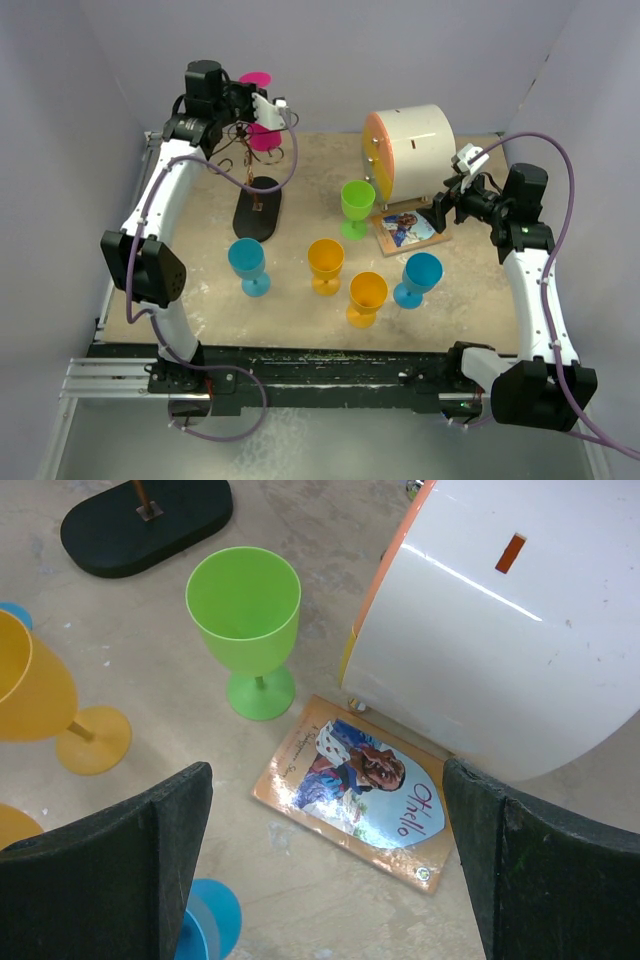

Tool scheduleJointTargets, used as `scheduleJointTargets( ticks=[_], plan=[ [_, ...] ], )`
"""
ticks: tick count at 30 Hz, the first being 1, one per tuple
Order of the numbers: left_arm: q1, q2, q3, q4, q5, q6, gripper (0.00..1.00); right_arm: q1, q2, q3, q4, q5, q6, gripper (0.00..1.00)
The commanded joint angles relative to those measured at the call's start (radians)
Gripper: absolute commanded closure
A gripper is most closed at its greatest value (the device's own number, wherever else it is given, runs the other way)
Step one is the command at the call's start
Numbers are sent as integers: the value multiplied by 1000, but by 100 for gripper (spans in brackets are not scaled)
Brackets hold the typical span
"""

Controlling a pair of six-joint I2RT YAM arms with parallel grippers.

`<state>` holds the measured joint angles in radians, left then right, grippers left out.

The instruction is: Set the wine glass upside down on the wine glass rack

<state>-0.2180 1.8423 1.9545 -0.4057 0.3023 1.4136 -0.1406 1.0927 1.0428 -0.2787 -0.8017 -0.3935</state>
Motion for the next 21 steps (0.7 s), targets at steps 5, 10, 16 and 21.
scheduleJointTargets(
  ticks=[5, 10, 16, 21],
  plan=[
    [22, -19, 35, -3, 32, -16, 100, -5, -2, 3, 33, 2, -15, 1],
    [23, -42, 6, 2, 33, -18, 100, -5, 1, 2, 33, 2, -16, 1],
    [23, -68, -30, 22, 21, -19, 100, -5, 0, 2, 32, -1, -16, 1],
    [23, -86, -61, 53, 9, -20, 100, -5, -4, 2, 32, -2, -16, 1]
  ],
)
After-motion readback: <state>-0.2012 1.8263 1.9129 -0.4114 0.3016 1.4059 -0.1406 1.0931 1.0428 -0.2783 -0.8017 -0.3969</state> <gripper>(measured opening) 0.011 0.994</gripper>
